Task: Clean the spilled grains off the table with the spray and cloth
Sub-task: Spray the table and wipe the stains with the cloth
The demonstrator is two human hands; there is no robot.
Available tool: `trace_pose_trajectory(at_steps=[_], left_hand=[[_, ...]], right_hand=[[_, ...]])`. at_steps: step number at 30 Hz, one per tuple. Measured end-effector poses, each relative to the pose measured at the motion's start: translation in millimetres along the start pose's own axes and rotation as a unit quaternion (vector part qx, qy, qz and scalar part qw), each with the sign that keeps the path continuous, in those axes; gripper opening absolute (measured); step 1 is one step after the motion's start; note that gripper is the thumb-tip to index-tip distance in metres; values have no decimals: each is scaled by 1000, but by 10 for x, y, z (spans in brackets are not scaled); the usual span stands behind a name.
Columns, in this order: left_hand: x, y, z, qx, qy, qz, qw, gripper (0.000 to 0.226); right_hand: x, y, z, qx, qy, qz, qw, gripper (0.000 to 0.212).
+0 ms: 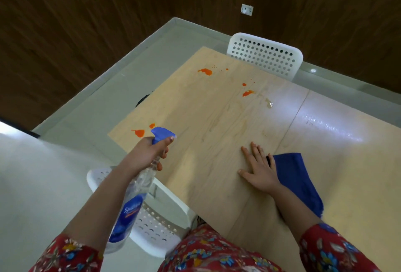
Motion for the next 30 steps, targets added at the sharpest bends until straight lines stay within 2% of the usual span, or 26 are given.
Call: trace_pose_trajectory(at_steps=[4,9,11,13,16,19,23,25,30], left_hand=[[94,410,103,75,-18,-57,995,44],[221,685,181,163,-13,-135,977,55],[161,665,140,133,-18,-139,981,52],[12,549,31,63,-12,-114,991,49],[-261,370,-138,-18,2,-14,1000,49],[-430,410,-231,-21,7,3,1000,48],[-692,567,-231,-45,50,7,998,49],[-925,638,-171,-76,82,39,993,45],[-1495,988,71,-112,134,179,968,34]], right_hand=[[37,-146,68,-12,-19,-91,996,76],[-26,-290,358,-34,-32,-175,984,53],[-81,-322,503,-47,-13,-223,974,47],[-123,-339,605,-62,3,-263,963,43],[-153,-406,738,-95,10,-310,946,39],[-103,-455,835,-105,14,-332,937,35],[149,-469,906,-73,11,-376,924,32],[349,-434,926,-38,9,-392,919,43],[740,-334,946,58,-1,-353,934,106]])
Point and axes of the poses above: each hand's wrist, its own z-axis away from the middle knuckle, its own y-axis out of the palm, x = y × z, the point moved 10 cm from there along -z, towards the middle knuckle, and after that the axes turned 12 degrees about -z, right-handed, at the moved point
